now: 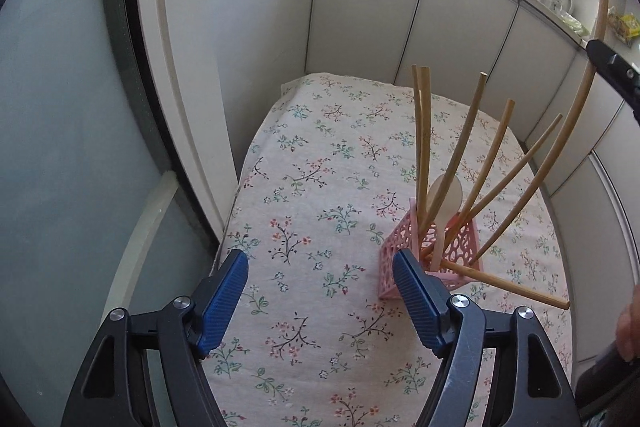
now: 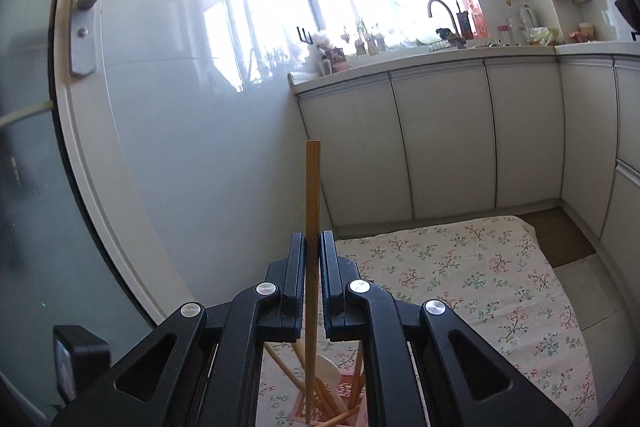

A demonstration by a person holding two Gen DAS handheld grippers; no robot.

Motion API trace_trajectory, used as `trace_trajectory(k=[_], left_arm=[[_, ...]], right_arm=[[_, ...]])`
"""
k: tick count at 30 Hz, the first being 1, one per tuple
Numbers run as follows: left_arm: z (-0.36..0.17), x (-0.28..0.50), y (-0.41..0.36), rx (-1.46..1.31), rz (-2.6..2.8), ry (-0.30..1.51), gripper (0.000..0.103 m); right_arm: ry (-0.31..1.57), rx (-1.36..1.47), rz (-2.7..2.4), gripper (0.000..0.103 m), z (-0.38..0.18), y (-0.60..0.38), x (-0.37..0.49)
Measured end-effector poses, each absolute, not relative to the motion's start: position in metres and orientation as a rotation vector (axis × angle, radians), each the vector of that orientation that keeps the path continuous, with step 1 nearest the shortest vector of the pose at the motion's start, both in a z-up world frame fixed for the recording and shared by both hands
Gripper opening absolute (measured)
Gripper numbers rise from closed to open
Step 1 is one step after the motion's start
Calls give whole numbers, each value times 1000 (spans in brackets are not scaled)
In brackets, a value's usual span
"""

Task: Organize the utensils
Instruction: 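Lower both chopsticks into the pink basket and open both grippers, then move both grippers to the red spoon and last chopstick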

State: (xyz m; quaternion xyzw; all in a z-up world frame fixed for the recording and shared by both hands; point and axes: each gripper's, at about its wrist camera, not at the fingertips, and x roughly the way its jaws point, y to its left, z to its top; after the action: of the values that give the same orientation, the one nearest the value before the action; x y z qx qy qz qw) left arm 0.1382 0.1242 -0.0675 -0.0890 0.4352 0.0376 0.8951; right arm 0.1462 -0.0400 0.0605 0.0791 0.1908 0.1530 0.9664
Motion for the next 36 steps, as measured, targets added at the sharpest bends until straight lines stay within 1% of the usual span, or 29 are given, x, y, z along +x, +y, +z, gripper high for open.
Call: trace_trajectory(k=[4, 8, 13, 17, 18, 20, 22, 24, 27, 31, 35, 36], left_arm=[[-70, 141, 125, -185, 79, 908, 76], [-71, 142, 122, -183, 75, 913, 76], [-73, 143, 119, -167, 68, 920, 76], [-74, 144, 115, -165, 60, 932, 76], [-74, 145, 114, -166, 57, 935, 76], [-75, 145, 110, -164, 48, 941, 76], [-76, 145, 106, -152, 42, 946, 76], [-76, 143, 103, -140, 36, 953, 76], [-76, 139, 100, -137, 23, 961, 76], [-75, 130, 96, -122, 24, 960, 77], [-75, 121, 89, -94, 13, 974, 78], [-76, 119, 87, -87, 3, 979, 78]], right_arm=[[389, 50, 270, 8, 33, -24, 154], [407, 13, 262, 8, 8, -20, 161], [434, 23, 245, 8, -8, -27, 170], [497, 61, 279, 9, -13, -35, 180], [510, 66, 288, 12, -13, -38, 180], [523, 71, 300, 21, -9, -45, 175], [525, 80, 307, 35, -3, -54, 168], [541, 82, 300, 41, 3, -65, 162], [592, 95, 267, 44, 10, -85, 151], [686, 139, 242, 51, 13, -115, 135], [787, 177, 215, 56, 11, -144, 117], [810, 189, 212, 59, 9, -152, 112]])
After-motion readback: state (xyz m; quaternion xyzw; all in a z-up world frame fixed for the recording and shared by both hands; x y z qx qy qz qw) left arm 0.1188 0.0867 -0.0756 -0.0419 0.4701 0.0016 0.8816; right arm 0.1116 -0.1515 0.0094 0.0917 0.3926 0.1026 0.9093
